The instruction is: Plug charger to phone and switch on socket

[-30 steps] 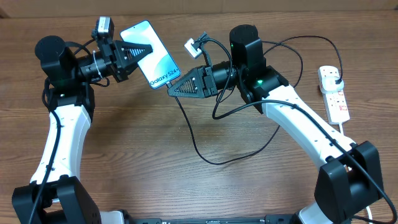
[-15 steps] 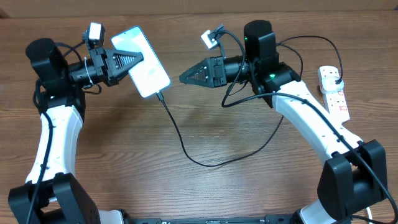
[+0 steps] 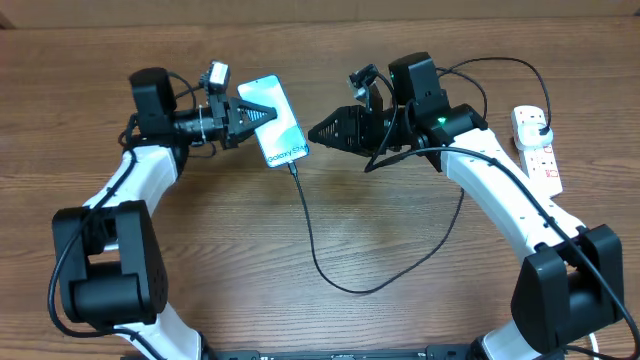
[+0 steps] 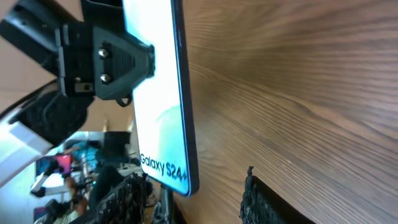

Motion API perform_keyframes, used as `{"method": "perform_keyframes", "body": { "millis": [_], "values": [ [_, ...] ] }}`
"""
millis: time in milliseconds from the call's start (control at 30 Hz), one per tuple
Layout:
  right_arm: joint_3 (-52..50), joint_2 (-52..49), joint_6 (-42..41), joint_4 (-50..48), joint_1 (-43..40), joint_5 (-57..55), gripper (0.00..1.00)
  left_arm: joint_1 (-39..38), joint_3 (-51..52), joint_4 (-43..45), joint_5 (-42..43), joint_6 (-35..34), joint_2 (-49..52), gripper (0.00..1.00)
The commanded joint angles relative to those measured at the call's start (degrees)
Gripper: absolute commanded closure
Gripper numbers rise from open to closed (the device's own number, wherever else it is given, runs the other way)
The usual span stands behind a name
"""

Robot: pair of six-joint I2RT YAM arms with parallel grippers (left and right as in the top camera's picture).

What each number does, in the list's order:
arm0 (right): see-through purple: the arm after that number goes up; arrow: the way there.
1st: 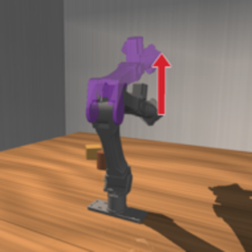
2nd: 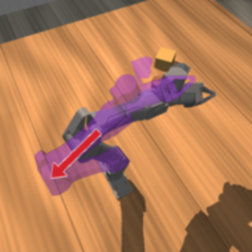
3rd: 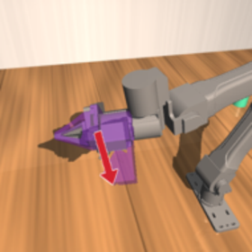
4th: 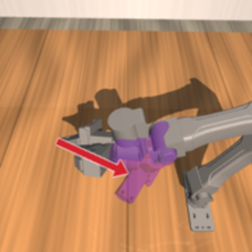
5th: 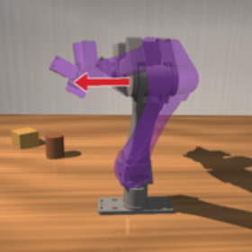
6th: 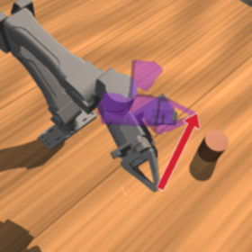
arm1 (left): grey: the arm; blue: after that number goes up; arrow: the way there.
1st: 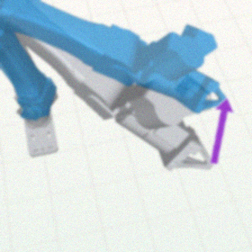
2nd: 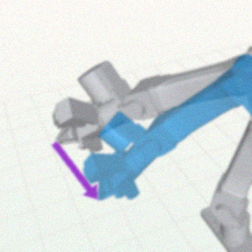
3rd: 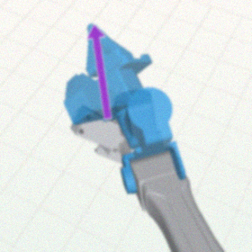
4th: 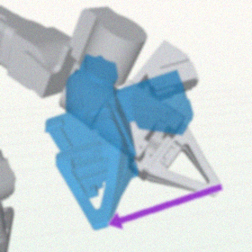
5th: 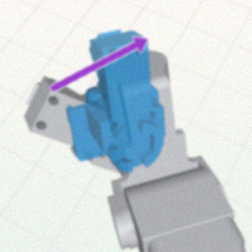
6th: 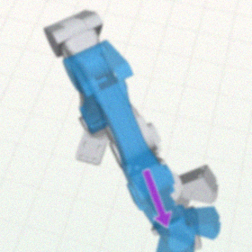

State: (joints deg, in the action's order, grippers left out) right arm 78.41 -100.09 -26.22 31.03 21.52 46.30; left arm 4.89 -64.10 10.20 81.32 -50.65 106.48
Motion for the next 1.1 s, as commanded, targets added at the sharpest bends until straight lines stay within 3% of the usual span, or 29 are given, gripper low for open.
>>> {"method": "perform_keyframes", "body": {
  "millis": [0, 133, 267, 433, 767, 1067],
  "values": [
    [0.37, 1.4, 1.22, 1.55, 0.04, -5.07, 0.49, -0.66, -0.55, -0.42, -4.55, 4.94, 0.79, 0.96],
    [0.37, 1.4, 1.25, 3.19, 0.04, -6.91, 0.48, -0.79, -0.55, -6.58, -9.53, 10.08, 0.79, 0.96],
    [0.37, 1.4, 1.22, 3.39, 0.04, -7.34, 0.47, -0.79, -0.55, -20.06, -18.43, 18.27, 0.79, 0.96],
    [0.37, 1.4, 1.22, 4.04, 0.04, -7.93, 0.47, -0.79, -0.55, -27.65, -21.33, 21.18, 0.79, 0.96],
    [0.37, 1.4, 1.25, 4.46, 0.04, -7.96, 0.47, -1.38, -0.57, -38.53, -32.61, 26.73, 0.79, 0.96],
    [0.35, 1.4, 1.22, 5.92, 0.04, -9.01, 0.47, -3.1, -0.57, -40.15, -40.35, 28.0, 1.22, 0.96]
  ]
}}
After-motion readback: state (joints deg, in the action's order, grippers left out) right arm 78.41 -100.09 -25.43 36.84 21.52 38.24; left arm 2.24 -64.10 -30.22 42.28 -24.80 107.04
